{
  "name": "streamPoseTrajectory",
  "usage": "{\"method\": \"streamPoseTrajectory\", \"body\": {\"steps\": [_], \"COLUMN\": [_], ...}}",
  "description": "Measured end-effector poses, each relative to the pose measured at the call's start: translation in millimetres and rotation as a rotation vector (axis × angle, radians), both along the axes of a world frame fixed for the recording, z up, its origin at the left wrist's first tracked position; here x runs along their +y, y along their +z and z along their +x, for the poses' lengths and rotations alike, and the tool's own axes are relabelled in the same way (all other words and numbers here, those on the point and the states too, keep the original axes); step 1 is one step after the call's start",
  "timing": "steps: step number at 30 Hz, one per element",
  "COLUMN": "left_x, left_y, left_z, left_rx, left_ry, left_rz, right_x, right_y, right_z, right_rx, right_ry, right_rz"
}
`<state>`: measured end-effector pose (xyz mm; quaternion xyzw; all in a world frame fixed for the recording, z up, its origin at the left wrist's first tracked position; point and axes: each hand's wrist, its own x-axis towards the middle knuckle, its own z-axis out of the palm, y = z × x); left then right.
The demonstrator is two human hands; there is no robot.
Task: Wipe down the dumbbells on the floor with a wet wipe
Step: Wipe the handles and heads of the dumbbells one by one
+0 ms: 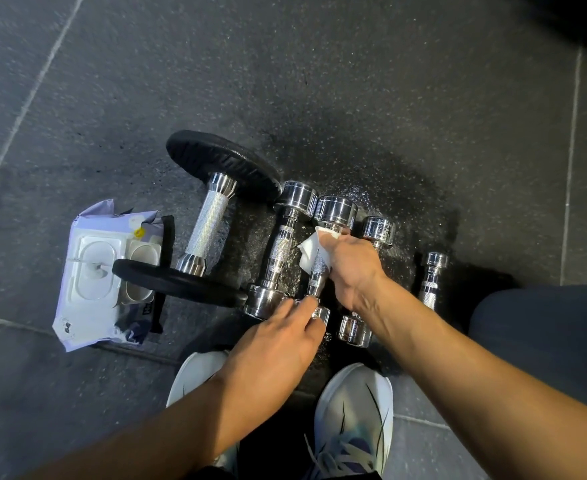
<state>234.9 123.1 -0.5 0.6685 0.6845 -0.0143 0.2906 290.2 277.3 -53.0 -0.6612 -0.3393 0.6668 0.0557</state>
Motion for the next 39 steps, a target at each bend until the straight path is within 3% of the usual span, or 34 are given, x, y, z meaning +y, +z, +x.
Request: {"method": "streamPoseTrajectory", "body": {"steps": [9, 12, 14, 16, 18, 21, 25, 28, 33, 35, 39], "left_x": [-6, -6, -7, -8, -8, -9, -9, -9, -11, -11, -10], "left_y": [-11, -15, -16, -16, -17, -16, -16, -16, -17, -18, -18], "left_z": [1, 0, 0, 1, 2, 2, 0, 0, 0, 0, 0], "left_rx": [-0.022, -0.025, -0.015, -0.009, 0.000, 0.009, -0.006, 0.001, 0.003, 0.005, 0.001], "left_ry": [0.045, 0.043, 0.041, 0.044, 0.042, 0.046, 0.049, 0.046, 0.043, 0.038, 0.048], "left_rz": [0.086, 0.114, 0.135, 0.127, 0.103, 0.100, 0.100, 0.081, 0.104, 0.103, 0.096], "right_x": [-29, -25, -16, -4, 7, 14, -7, -18, -21, -19, -10], "right_y": [10, 10, 12, 11, 8, 5, 4, 8, 6, 3, -5], "right_z": [17, 17, 15, 14, 12, 12, 26, 30, 25, 21, 24], "right_rx": [-0.242, -0.283, -0.207, -0.022, 0.083, 0.137, -0.050, -0.257, -0.441, -0.361, 0.009], "right_ry": [0.580, 0.624, 0.509, 0.225, 0.054, 0.018, 0.388, 0.692, 0.910, 0.783, 0.161], "right_rz": [0.140, 0.126, -0.022, -0.176, -0.192, -0.151, -0.096, 0.120, 0.288, 0.207, -0.187]}}
